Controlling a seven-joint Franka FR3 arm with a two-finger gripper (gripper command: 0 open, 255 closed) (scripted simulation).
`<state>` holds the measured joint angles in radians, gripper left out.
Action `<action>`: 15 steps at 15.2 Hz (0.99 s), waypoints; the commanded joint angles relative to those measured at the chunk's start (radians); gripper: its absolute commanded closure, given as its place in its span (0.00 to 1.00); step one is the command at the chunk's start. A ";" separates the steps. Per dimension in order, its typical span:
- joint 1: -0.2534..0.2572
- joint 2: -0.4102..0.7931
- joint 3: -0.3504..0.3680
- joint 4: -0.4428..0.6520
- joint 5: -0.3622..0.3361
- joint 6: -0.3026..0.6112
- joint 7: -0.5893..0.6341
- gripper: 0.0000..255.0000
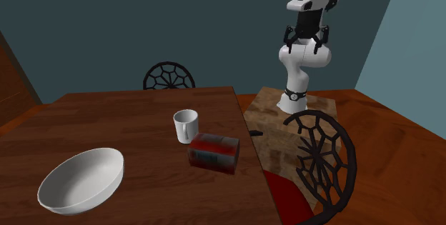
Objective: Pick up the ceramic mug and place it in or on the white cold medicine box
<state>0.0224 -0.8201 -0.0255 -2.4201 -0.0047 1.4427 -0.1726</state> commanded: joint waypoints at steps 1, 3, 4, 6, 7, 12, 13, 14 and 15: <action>0.000 0.000 0.000 0.000 0.000 0.000 0.000 0.00; -0.009 0.051 -0.026 0.002 -0.027 0.053 -0.032 0.00; -0.013 0.078 -0.039 0.004 -0.040 0.079 -0.048 0.00; -0.020 0.134 -0.065 0.014 -0.064 0.131 -0.079 0.00; -0.024 0.164 -0.078 0.021 -0.074 0.157 -0.093 0.00; -0.040 0.323 -0.137 0.074 -0.114 0.277 -0.166 0.00; -0.042 0.356 -0.149 0.089 -0.119 0.299 -0.180 0.00; -0.044 0.390 -0.160 0.104 -0.123 0.320 -0.195 0.00; -0.047 0.424 -0.170 0.122 -0.126 0.341 -0.209 0.00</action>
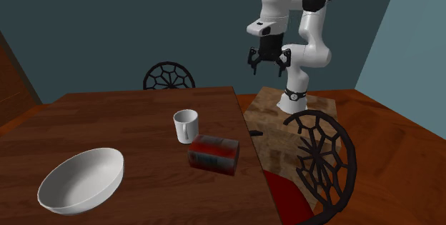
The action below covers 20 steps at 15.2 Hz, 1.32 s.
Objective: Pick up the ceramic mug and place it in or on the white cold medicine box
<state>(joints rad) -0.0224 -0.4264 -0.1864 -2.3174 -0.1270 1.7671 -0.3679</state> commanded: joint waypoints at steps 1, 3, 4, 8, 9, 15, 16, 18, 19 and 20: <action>-0.004 0.065 -0.020 0.037 -0.006 0.036 -0.028 0.00; -0.008 0.136 -0.040 0.078 -0.007 0.073 -0.058 0.00; -0.010 0.172 -0.050 0.100 -0.006 0.090 -0.073 0.00; -0.020 0.318 -0.083 0.200 0.008 0.147 -0.135 0.00; -0.024 0.355 -0.090 0.228 0.014 0.159 -0.150 0.00; -0.056 0.583 -0.118 0.426 0.067 0.203 -0.244 0.00; -0.063 0.622 -0.120 0.464 0.077 0.206 -0.259 0.00; -0.081 0.701 -0.121 0.546 0.097 0.208 -0.288 0.00; -0.090 0.741 -0.121 0.589 0.108 0.206 -0.301 0.00; -0.101 0.781 -0.120 0.635 0.118 0.203 -0.314 0.00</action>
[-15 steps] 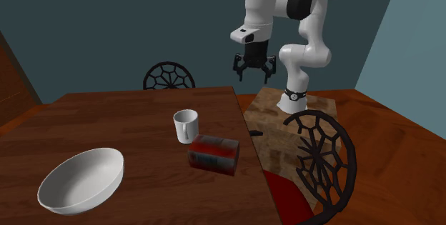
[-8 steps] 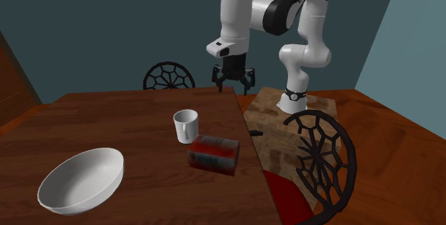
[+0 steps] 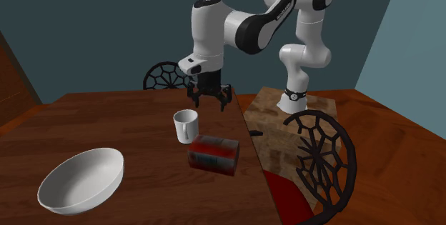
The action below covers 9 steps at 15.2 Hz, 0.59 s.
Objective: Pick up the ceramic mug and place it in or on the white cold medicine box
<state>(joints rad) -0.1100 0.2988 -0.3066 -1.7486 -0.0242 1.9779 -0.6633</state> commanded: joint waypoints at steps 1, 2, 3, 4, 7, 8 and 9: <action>-0.024 0.097 0.001 0.114 0.025 -0.012 -0.031 0.00; -0.035 0.138 0.003 0.164 0.034 -0.019 -0.042 0.00; -0.046 0.175 0.005 0.210 0.042 -0.026 -0.051 0.00; -0.047 0.178 0.006 0.201 0.043 -0.014 -0.052 0.00; -0.049 0.189 0.008 0.177 0.046 0.022 -0.053 0.00; -0.050 0.193 0.008 0.169 0.047 0.033 -0.054 0.00; -0.051 0.197 0.009 0.162 0.048 0.045 -0.055 0.00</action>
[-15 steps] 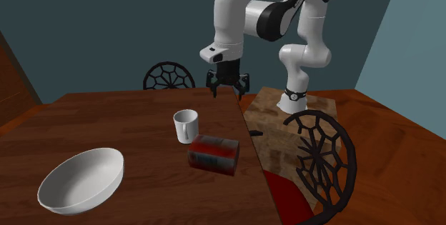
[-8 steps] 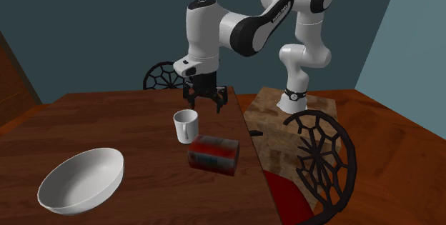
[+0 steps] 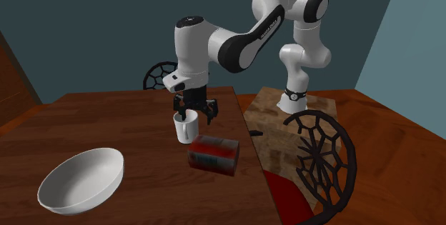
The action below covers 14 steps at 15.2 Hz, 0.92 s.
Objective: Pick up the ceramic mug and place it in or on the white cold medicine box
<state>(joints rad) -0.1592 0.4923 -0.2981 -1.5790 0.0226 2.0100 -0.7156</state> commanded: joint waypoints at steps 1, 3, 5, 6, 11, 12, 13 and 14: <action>-0.003 0.008 0.001 -0.015 0.002 0.024 -0.003 0.00; -0.003 0.011 0.001 -0.019 0.003 0.031 -0.003 0.00; -0.004 0.011 0.001 -0.019 0.003 0.031 -0.003 0.00; -0.004 0.011 0.001 -0.019 0.003 0.031 -0.003 0.00; -0.004 0.011 0.001 -0.019 0.003 0.030 -0.003 1.00; -0.004 0.011 0.001 -0.019 0.003 0.030 -0.003 1.00; -0.004 0.011 0.001 -0.019 0.003 0.030 -0.003 1.00; -0.004 0.011 0.001 -0.019 0.003 0.030 -0.003 1.00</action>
<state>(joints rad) -0.1626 0.5031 -0.2970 -1.5978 0.0258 2.0405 -0.7191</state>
